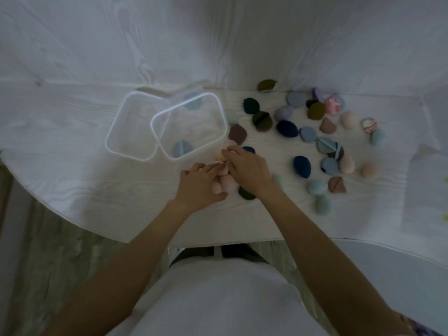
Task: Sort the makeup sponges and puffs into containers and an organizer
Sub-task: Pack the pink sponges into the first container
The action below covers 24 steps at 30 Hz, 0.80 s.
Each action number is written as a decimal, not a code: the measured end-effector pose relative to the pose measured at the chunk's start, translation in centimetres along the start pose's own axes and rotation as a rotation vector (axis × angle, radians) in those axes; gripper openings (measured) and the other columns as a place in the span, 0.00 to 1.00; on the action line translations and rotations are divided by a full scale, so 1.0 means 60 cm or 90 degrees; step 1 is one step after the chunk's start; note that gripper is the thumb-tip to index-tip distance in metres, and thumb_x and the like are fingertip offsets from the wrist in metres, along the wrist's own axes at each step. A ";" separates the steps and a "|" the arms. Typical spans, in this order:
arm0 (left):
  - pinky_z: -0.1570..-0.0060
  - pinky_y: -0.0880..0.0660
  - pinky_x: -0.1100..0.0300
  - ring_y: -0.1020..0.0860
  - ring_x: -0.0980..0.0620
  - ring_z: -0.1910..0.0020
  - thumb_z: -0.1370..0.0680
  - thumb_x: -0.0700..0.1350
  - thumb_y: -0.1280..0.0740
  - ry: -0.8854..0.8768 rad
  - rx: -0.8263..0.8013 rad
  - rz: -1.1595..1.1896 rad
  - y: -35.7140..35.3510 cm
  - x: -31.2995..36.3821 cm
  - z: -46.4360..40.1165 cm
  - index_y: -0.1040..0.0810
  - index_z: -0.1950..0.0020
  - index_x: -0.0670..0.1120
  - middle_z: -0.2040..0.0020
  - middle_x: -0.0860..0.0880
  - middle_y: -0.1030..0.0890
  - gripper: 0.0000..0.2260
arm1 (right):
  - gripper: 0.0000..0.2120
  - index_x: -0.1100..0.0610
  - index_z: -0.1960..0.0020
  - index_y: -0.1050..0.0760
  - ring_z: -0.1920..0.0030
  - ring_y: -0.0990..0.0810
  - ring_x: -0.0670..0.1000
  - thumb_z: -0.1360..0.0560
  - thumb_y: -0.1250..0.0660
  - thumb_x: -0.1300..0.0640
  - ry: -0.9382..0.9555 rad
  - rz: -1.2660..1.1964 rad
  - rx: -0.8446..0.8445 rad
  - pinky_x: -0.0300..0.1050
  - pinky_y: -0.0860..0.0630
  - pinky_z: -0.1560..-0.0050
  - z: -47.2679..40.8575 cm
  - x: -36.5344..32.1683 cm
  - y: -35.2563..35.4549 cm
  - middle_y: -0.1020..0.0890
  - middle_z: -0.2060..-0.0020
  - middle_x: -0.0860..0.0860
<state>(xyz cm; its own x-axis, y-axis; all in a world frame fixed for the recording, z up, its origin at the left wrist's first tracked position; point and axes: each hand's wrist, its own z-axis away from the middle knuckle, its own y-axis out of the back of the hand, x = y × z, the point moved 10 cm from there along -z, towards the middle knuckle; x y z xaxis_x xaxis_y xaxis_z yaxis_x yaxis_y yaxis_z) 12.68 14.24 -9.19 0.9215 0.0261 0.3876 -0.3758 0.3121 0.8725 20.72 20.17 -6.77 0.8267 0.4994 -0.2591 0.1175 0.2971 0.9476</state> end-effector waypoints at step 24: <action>0.42 0.31 0.48 0.30 0.47 0.36 0.30 0.55 0.28 0.017 0.046 -0.024 -0.021 0.095 -0.046 0.36 0.28 0.52 0.34 0.48 0.27 0.33 | 0.13 0.62 0.41 0.28 0.49 0.26 0.63 0.25 0.38 0.63 -0.364 -0.052 0.149 0.53 0.30 0.52 0.188 0.515 0.069 0.25 0.46 0.63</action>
<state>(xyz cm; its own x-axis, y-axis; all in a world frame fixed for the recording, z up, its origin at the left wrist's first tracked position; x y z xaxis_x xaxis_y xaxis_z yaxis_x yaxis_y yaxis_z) 18.68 16.62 -8.87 0.9369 0.0420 0.3470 -0.3465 0.2434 0.9059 52.98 27.66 -8.74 0.9663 -0.0509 -0.2524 0.2563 0.0973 0.9617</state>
